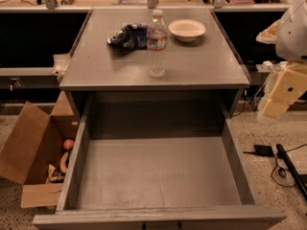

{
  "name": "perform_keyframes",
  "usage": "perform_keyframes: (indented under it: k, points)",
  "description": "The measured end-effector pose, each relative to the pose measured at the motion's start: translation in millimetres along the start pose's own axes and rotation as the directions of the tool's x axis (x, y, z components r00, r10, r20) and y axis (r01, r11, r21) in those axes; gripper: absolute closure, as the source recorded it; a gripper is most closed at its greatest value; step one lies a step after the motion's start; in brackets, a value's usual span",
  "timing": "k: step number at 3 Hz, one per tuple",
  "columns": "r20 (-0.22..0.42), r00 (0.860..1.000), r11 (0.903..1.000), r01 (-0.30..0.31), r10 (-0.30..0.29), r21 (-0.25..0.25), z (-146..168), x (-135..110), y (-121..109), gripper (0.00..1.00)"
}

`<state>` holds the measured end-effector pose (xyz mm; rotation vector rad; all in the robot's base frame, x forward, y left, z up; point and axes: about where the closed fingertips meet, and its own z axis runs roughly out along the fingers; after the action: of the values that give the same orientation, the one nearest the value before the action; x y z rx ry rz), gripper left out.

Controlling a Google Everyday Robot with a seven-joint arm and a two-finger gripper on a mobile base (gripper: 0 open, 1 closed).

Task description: Place water bottle into top drawer

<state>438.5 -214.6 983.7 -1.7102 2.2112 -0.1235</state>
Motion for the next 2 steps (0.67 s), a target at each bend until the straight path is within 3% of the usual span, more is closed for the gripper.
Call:
perform_keyframes:
  k: [1,2]
  points:
    - [0.000,1.000,1.0000,0.000,0.000,0.000,0,0,0,0.00]
    - [0.066,0.998,0.9996,-0.025,0.025,0.011,16,-15,-22,0.00]
